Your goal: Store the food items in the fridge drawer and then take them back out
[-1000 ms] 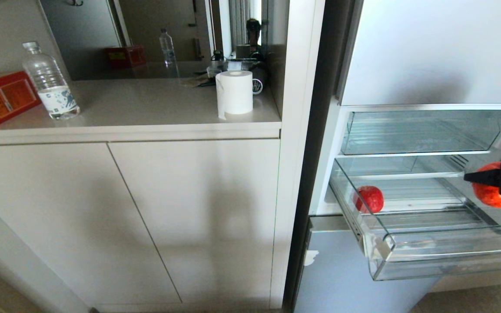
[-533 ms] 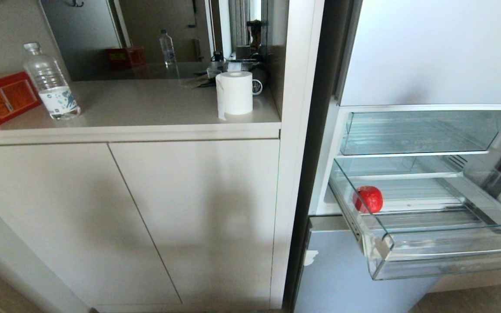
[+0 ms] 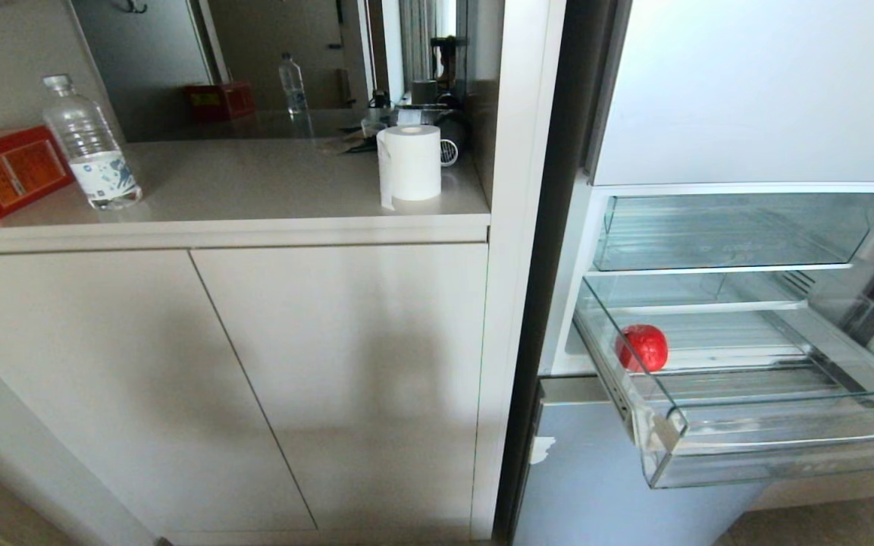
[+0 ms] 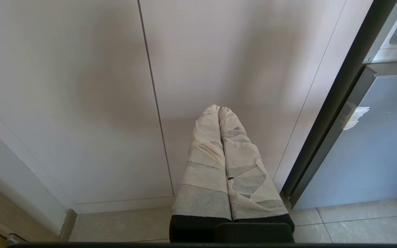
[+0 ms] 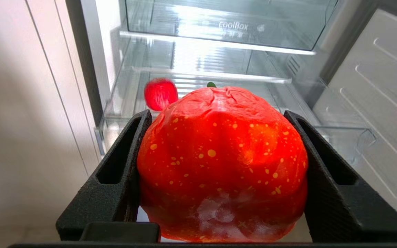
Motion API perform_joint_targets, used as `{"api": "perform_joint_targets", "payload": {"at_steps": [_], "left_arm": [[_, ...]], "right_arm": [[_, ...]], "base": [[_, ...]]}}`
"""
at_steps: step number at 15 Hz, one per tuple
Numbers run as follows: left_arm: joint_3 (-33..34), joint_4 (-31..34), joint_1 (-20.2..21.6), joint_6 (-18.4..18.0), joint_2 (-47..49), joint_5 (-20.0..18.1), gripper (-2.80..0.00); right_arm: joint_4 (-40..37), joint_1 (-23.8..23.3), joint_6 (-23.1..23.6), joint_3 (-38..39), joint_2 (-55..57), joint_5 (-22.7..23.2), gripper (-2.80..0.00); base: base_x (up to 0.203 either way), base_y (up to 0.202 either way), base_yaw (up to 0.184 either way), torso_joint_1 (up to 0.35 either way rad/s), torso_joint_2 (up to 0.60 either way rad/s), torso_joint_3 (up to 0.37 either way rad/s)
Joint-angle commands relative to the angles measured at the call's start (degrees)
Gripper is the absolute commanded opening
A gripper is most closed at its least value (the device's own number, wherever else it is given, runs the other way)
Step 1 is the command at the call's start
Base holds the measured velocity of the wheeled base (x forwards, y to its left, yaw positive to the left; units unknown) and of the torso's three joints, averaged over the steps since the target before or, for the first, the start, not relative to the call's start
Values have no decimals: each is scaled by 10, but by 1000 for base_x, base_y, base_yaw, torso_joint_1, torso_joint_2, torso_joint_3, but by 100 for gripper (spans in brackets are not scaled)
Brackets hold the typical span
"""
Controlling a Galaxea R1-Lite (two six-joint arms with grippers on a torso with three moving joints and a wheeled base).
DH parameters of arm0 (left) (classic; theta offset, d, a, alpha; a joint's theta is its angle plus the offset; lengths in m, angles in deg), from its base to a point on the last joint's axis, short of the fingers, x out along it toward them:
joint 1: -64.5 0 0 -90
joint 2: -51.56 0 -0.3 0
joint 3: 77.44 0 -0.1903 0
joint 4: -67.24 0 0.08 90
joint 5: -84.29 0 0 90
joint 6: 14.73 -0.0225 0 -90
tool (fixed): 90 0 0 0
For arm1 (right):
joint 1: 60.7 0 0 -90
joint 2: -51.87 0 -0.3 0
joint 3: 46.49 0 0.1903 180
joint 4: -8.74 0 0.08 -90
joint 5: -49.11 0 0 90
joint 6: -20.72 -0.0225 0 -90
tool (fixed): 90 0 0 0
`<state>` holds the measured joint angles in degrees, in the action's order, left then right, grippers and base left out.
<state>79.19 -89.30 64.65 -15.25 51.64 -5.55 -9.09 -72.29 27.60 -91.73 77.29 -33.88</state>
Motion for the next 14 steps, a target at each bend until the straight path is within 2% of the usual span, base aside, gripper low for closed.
{"api": "perform_joint_targets", "payload": {"at_steps": [1, 4, 7, 12, 14], "left_arm": [[0, 0, 0, 0, 0, 0, -280], [0, 0, 0, 0, 0, 1, -280], [0, 0, 0, 0, 0, 0, -280], [0, 0, 0, 0, 1, 0, -280], [0, 0, 0, 0, 0, 0, -280]], "right_arm": [[2, 0, 2, 14, -14, 1, -280], [1, -1, 1, 18, -12, 1, -280], [1, -6, -1, 22, -13, 1, -280], [2, -56, -26, 15, 9, 1, -280], [11, -96, -29, 12, 26, -1, -280]], "base": [[0, 0, 0, 0, 0, 0], [1, 1, -20, 1, 1, 1], [3, 6, -158, 4, 0, 3], [-1, 8, -173, 0, 2, 2], [0, 6, -169, 2, 0, 3]]}}
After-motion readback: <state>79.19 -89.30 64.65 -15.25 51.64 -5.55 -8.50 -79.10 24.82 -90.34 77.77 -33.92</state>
